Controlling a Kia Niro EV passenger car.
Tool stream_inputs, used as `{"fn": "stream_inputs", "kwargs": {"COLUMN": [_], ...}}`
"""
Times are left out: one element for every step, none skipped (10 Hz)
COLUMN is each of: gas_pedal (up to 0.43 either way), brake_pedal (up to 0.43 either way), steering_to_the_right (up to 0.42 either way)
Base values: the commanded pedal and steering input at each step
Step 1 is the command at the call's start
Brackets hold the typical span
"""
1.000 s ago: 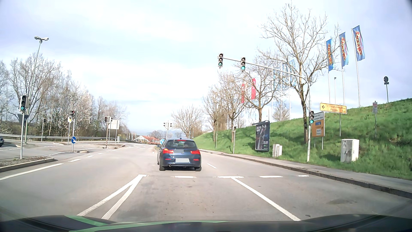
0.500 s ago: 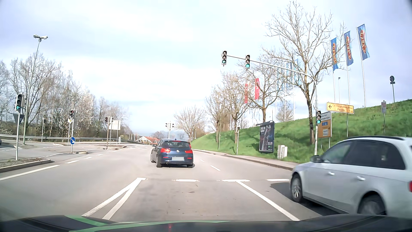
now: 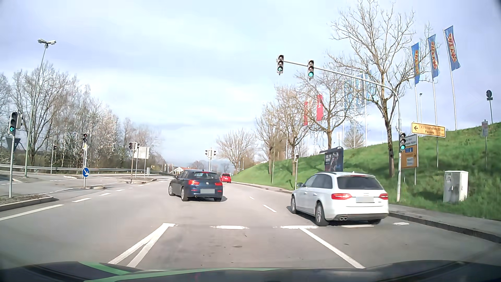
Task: Follow the waypoints while adhering to traffic rules and regulations
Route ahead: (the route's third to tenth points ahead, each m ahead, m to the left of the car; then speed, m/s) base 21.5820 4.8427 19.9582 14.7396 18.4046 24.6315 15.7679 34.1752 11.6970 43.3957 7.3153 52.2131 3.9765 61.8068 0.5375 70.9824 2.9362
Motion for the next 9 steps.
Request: {"fn": "stream_inputs", "kwargs": {"gas_pedal": [0.461,0.461,0.461,0.461,0.461,0.461,0.461,0.461,0.461], "brake_pedal": [0.000,0.000,0.000,0.000,0.000,0.000,0.000,0.000,0.000], "steering_to_the_right": [-0.068,-0.072,-0.073,-0.073,-0.072,-0.071,-0.066,-0.060,-0.055]}}
